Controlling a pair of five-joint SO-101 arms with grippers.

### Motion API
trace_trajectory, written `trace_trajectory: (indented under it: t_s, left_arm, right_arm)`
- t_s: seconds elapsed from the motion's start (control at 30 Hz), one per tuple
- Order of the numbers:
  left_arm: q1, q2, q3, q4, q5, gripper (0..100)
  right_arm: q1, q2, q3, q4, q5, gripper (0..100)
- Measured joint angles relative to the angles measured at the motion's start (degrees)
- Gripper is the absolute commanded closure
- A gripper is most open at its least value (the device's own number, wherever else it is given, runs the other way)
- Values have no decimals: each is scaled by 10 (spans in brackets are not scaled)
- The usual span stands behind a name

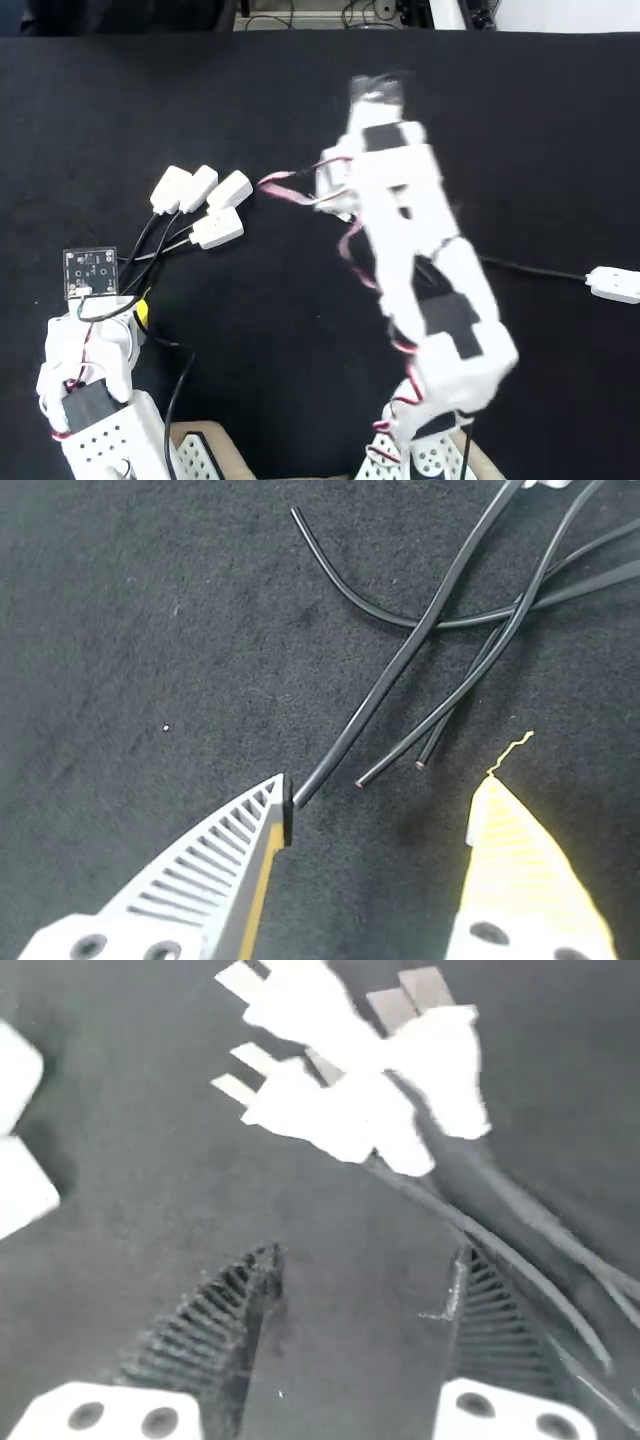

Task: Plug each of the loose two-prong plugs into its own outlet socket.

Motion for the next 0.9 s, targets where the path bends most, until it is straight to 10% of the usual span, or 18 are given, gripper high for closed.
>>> trace_trajectory:
  t_s: [0.27, 0.5, 0.9]
  left_arm:
    - [0, 0, 1, -2, -33, 711]
    - [15, 0, 1, -2, -33, 711]
    - [21, 0, 1, -2, -37, 711]
  right_arm:
    - [-15, 171, -123, -31, 171, 755]
    - [-12, 278, -275, 47, 257, 981]
    - [-12, 387, -428, 142, 348, 985]
